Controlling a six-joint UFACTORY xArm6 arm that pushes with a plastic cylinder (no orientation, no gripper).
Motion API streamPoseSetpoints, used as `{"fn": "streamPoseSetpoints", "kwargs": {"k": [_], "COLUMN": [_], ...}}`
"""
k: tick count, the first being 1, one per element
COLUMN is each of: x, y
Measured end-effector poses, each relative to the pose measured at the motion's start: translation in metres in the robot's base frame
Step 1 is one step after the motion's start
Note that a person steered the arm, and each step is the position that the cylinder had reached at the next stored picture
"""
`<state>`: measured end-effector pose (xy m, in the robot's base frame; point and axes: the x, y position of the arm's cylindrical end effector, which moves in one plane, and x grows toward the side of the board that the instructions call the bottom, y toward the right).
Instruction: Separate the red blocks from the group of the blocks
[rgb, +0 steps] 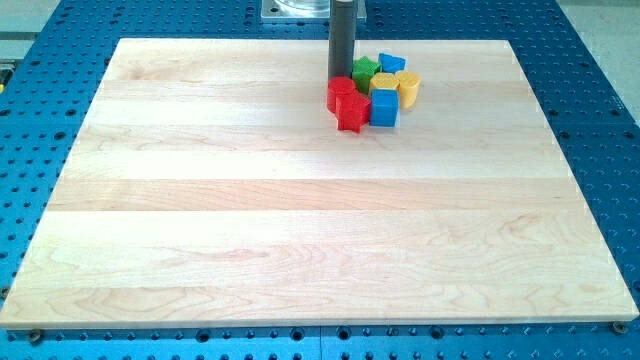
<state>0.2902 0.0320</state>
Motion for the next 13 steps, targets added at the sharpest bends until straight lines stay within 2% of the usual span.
{"fn": "streamPoseSetpoints", "kwargs": {"k": [2,3,4,6,7,10,12,13], "x": [-0.012,0.051,0.084,0.134,0.152,0.114,0.114,0.133], "y": [-0.012,-0.032,-0.038,-0.057,-0.042,0.031,0.041,0.041]}}
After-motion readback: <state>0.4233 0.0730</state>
